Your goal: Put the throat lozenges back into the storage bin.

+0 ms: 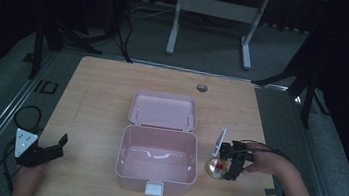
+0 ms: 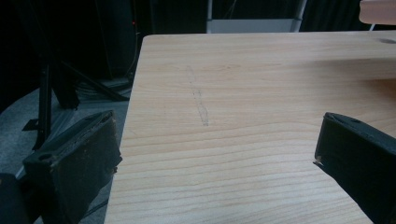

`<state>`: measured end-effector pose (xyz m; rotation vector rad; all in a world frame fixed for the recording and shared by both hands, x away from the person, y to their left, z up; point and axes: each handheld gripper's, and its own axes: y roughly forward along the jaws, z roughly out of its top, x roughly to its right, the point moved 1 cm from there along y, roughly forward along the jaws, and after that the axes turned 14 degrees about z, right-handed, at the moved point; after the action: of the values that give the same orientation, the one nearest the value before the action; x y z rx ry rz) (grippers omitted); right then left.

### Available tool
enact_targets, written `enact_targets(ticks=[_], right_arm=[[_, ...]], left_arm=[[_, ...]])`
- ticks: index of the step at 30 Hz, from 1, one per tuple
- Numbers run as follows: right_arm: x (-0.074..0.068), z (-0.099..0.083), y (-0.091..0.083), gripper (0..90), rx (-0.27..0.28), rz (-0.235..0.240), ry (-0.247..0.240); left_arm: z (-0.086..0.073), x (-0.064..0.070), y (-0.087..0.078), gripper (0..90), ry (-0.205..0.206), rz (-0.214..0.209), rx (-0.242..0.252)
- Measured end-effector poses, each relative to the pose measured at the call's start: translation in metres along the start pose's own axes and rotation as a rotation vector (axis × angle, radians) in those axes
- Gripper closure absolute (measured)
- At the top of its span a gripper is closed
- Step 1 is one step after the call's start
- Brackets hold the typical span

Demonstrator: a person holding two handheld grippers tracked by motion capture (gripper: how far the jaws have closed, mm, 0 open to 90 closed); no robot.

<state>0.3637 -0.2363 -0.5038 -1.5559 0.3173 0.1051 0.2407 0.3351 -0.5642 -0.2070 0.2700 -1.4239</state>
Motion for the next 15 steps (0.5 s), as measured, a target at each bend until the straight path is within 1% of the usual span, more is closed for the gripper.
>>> enact_targets(ticks=[2, 3, 5, 6, 8, 12, 13, 14, 15], right_arm=[[0.000, 0.003, 0.000, 15.2, 0.003, 0.002, -0.008], [0.002, 0.008, 0.002, 14.7, 0.000, -0.003, -0.021], [0.002, 0.010, 0.003, 14.7, -0.001, 0.003, -0.023], [0.003, 0.014, 0.006, 14.7, -0.007, 0.013, -0.033], [0.004, 0.018, 0.009, 14.7, -0.011, 0.022, -0.036], [0.005, 0.024, 0.016, 14.7, -0.023, 0.026, -0.049], [0.005, 0.025, 0.017, 15.3, -0.024, 0.023, -0.051], [0.005, 0.026, 0.019, 17.1, -0.028, 0.030, -0.052], [0.005, 0.027, 0.020, 18.1, -0.037, 0.024, -0.060]], left_arm=[[0.000, 0.000, 0.000, 0.4, -0.001, -0.001, 0.000], [0.000, 0.000, 0.000, 0.4, -0.002, -0.003, -0.001], [0.000, 0.000, 0.000, 0.4, -0.002, -0.003, -0.001], [0.000, 0.000, 0.000, 0.4, -0.001, -0.003, -0.001], [0.000, 0.000, 0.000, 0.4, -0.002, -0.004, -0.002], [0.000, 0.000, 0.000, 0.4, -0.001, -0.004, -0.002], [0.000, 0.000, 0.000, 0.4, -0.001, -0.004, -0.002], [0.000, 0.000, 0.000, 0.4, -0.002, -0.004, -0.001], [0.000, 0.000, 0.000, 0.4, -0.002, -0.004, -0.002]])
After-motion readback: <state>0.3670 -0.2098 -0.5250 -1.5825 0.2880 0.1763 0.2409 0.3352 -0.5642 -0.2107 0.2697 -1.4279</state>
